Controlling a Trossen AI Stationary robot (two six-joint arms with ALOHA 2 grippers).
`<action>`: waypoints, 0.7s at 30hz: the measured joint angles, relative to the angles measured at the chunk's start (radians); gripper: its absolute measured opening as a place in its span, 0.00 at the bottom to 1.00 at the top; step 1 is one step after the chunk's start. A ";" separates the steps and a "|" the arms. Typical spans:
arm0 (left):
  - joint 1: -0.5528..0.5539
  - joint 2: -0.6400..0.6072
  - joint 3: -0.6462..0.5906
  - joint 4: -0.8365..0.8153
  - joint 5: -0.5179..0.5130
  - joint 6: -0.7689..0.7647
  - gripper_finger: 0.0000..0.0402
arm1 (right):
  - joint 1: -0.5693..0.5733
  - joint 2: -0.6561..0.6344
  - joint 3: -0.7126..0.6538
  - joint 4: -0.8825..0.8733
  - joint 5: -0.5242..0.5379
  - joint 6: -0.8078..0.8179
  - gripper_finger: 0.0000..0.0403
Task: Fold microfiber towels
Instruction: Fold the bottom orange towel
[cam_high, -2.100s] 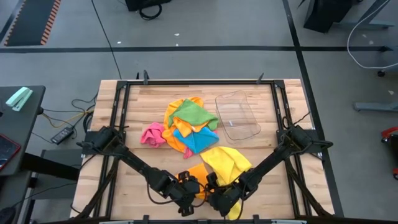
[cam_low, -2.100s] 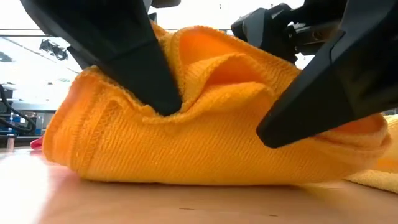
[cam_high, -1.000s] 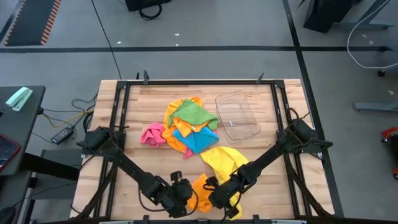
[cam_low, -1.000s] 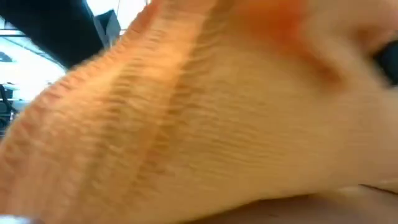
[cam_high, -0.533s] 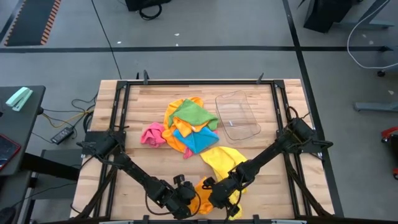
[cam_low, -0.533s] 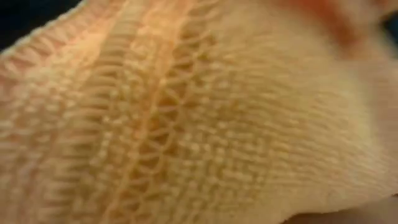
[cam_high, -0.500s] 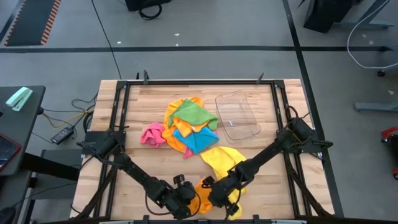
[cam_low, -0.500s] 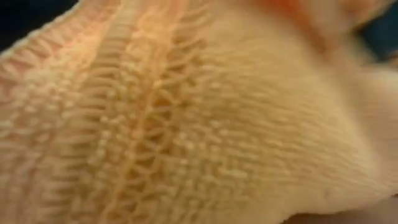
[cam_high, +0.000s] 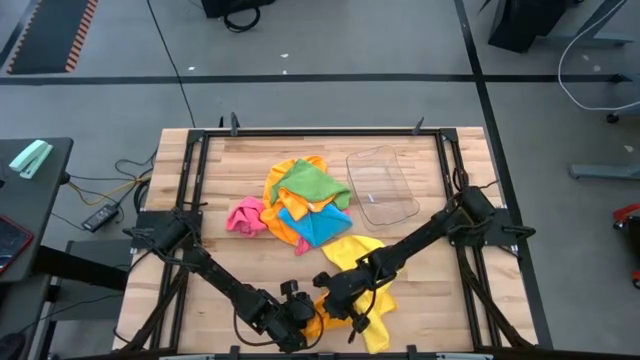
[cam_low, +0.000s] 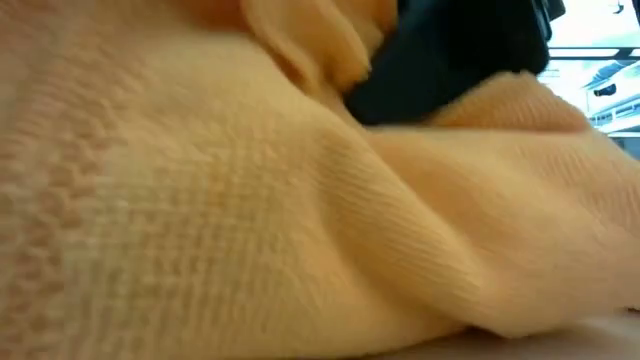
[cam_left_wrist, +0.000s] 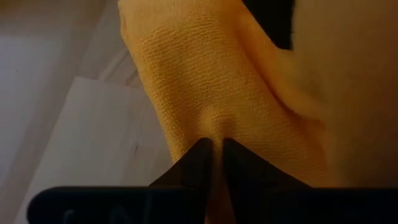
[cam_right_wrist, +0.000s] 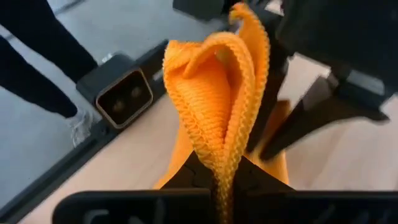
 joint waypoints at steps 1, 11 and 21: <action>0.000 0.000 0.000 0.000 -0.001 0.000 0.15 | 0.000 0.003 0.001 -0.004 0.000 0.008 0.02; -0.001 -0.018 0.001 -0.004 0.010 0.012 0.12 | -0.002 0.023 -0.001 -0.004 -0.001 0.004 0.04; -0.012 -0.169 0.005 -0.124 0.071 0.037 0.14 | 0.000 0.023 -0.001 -0.025 0.001 0.021 0.06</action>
